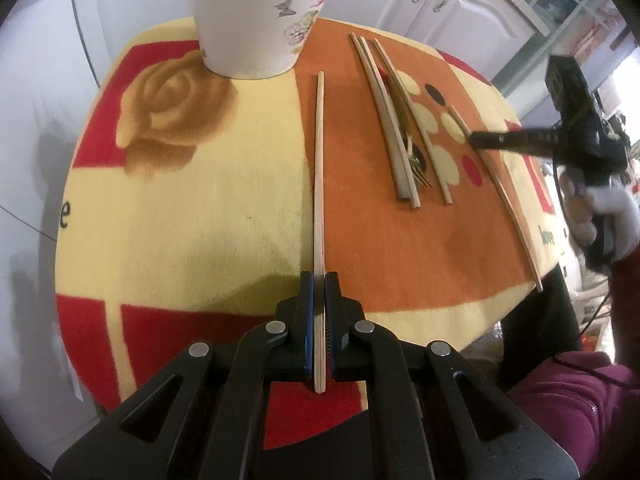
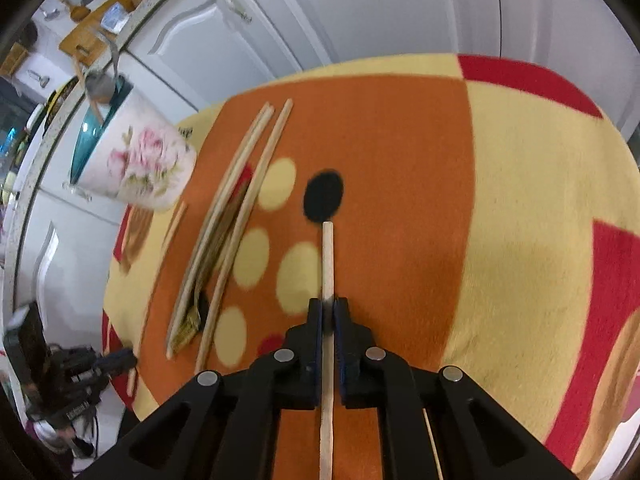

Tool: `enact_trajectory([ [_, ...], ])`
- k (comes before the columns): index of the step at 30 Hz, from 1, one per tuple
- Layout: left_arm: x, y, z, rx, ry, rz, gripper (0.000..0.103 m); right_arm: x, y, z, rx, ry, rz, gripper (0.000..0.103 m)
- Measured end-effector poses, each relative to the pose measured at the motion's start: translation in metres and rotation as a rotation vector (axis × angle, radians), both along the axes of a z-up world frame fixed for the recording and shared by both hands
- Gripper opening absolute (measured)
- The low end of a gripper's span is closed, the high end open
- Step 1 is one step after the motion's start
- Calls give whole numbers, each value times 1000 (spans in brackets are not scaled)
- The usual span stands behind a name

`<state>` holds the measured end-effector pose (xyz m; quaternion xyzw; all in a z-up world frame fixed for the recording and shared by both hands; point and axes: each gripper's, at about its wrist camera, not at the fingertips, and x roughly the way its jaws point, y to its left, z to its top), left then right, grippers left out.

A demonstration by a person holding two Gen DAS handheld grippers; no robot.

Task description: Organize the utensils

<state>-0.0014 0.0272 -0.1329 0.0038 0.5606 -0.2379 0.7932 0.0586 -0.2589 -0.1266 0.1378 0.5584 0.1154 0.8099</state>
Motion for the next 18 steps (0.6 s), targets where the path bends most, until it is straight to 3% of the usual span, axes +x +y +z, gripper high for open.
enact_trajectory([
  [3, 7, 3, 4, -6, -3, 42, 7, 5, 2, 5, -28, -10, -4, 11],
  [5, 14, -1, 11, -10, -30, 60, 17, 6, 3, 7, -51, -23, -2, 21],
  [8, 26, -9, 24, -22, -86, 71, 34, 11, 6, 11, -99, -37, 17, 22],
  [10, 36, -14, 30, -29, -121, 81, 38, 14, 8, 10, -138, -37, 22, 22],
  [13, 59, -30, 31, -25, -146, 105, 39, 17, 5, 8, -136, -33, 16, 22],
  [18, 87, -58, 22, 47, -198, 117, 39, 20, 6, 8, -159, -42, 32, 22],
])
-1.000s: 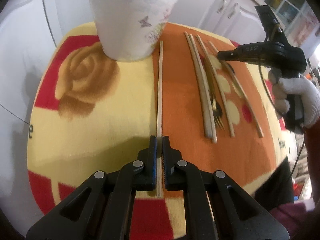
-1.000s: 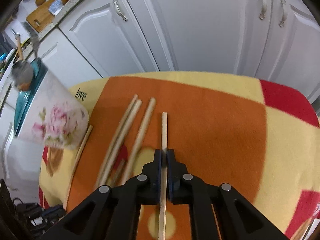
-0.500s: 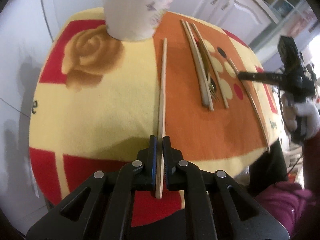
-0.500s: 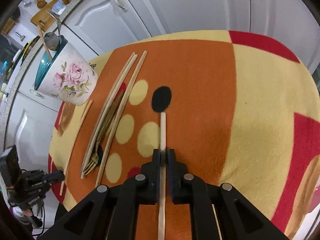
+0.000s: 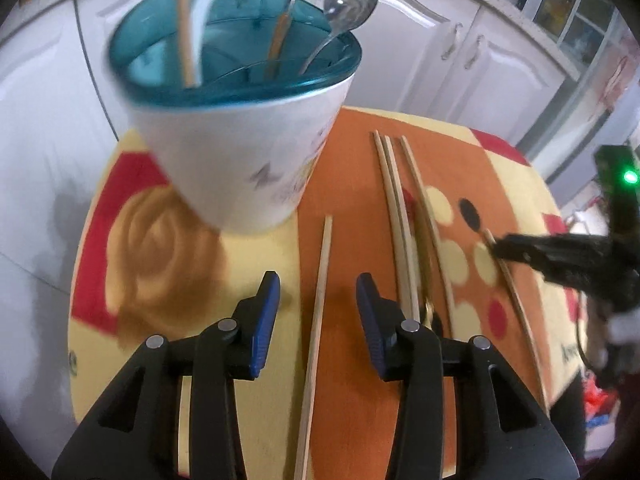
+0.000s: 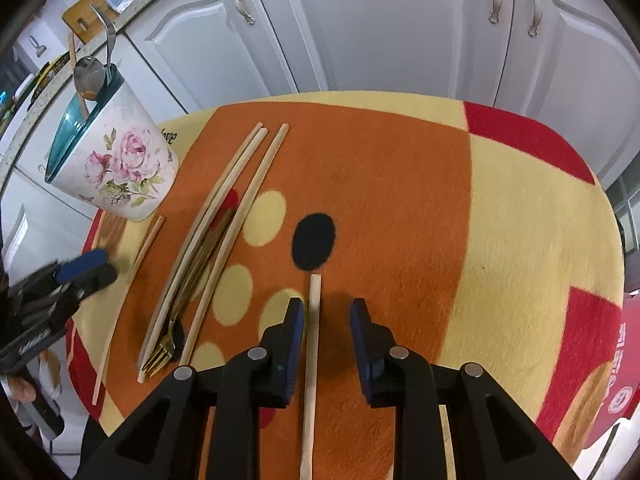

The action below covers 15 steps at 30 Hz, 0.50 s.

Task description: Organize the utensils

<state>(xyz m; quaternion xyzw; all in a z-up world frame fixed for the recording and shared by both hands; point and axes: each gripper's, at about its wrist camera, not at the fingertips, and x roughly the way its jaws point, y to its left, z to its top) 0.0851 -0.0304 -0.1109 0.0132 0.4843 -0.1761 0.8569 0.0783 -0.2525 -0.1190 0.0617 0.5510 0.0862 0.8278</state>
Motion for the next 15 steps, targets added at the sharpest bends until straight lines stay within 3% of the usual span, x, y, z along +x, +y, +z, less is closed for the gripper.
enact_trajectory([
  [3, 12, -13, -10, 41, 8, 10, 39, 0, 5, 0, -30, -13, 28, 22],
  [7, 22, -24, -22, 87, 31, 6, 37, 1, 2, 0, -27, -27, 30, 6],
  [9, 21, -25, -22, 96, 14, 2, 24, 1, 0, 2, -9, -30, 28, 6],
  [11, 22, -23, -22, 70, 29, 0, 5, -1, -1, 9, 7, -44, 31, 6],
  [15, 16, -4, -10, -22, 52, 14, 5, -9, -3, 30, 54, -93, 30, 6],
])
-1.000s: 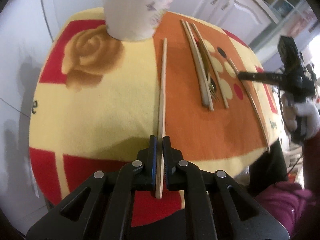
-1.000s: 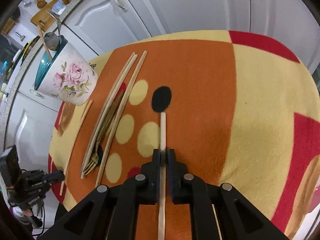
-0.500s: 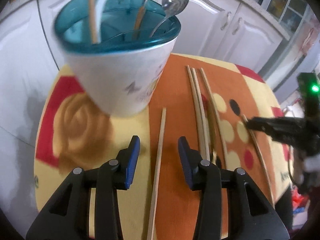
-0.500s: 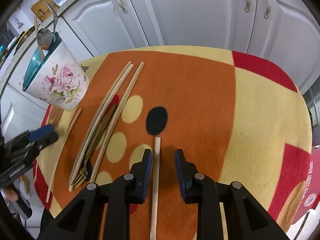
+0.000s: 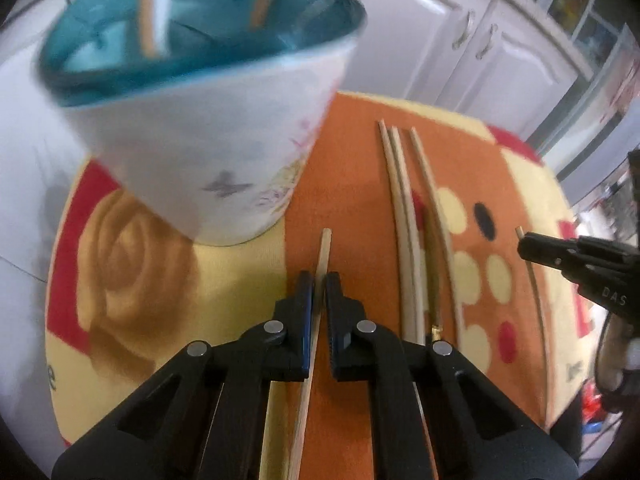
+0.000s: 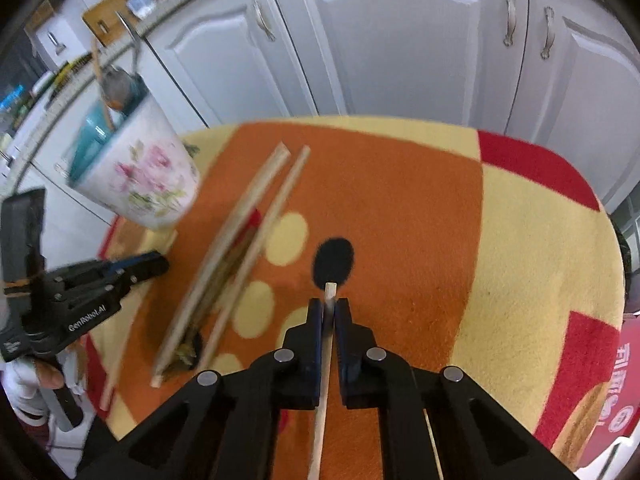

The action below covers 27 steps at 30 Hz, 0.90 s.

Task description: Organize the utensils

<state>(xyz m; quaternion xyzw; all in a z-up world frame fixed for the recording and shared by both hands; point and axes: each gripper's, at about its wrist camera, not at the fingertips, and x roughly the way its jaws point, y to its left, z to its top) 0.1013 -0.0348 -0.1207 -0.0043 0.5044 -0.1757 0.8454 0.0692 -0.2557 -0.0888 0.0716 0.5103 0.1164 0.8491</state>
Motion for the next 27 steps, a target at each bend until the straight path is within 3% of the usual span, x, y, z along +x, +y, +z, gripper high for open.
enact_trajectory([
  [5, -16, 20, 35, -90, -49, 14, 5, -10, 3, 32, 37, -68, 21, 5],
  [15, -58, 36, 107, -187, -174, -18, 5, -35, 13, 85, 60, -176, 56, 5],
  [27, -79, 46, 149, -233, -247, -27, 4, -63, 28, 131, 44, -284, 97, 5],
])
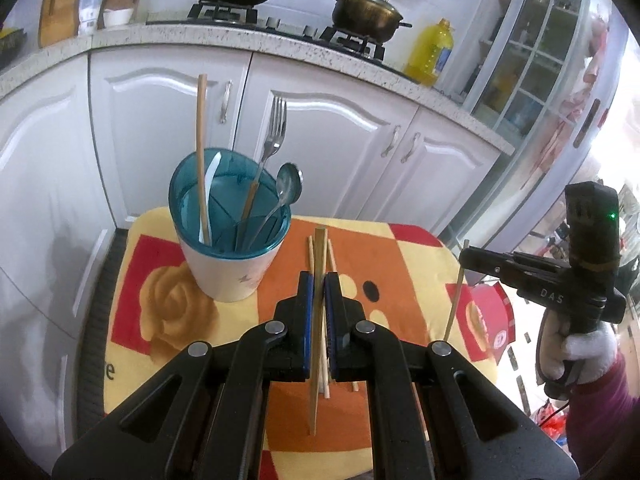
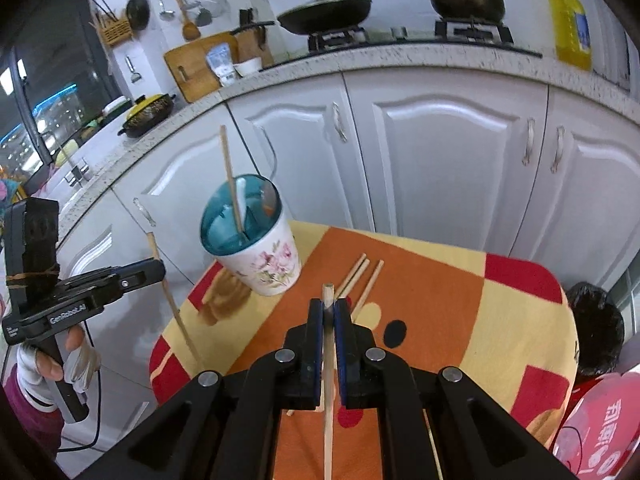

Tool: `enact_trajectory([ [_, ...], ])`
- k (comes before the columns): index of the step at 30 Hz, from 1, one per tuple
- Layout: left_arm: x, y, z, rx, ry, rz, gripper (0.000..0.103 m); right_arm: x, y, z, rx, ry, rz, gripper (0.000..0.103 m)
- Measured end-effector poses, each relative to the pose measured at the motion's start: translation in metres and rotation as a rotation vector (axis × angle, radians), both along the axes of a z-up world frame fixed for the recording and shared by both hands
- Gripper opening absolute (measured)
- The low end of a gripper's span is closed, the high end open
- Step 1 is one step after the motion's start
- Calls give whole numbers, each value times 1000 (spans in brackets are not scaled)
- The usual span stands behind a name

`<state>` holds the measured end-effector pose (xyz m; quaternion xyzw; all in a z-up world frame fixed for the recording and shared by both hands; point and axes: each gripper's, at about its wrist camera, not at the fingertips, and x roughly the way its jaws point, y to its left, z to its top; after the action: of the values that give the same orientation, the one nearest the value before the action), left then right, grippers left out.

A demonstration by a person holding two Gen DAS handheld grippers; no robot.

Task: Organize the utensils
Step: 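Lift both held chopsticks up over the teal-lined holder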

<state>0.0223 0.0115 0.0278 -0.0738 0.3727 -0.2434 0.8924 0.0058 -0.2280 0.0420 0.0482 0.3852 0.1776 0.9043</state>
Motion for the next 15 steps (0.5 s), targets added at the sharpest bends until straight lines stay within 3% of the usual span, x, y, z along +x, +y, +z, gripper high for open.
enact_trajectory([
  [15, -3, 0, 16, 13, -35, 15, 4, -5, 10, 41, 10, -91, 14, 5],
])
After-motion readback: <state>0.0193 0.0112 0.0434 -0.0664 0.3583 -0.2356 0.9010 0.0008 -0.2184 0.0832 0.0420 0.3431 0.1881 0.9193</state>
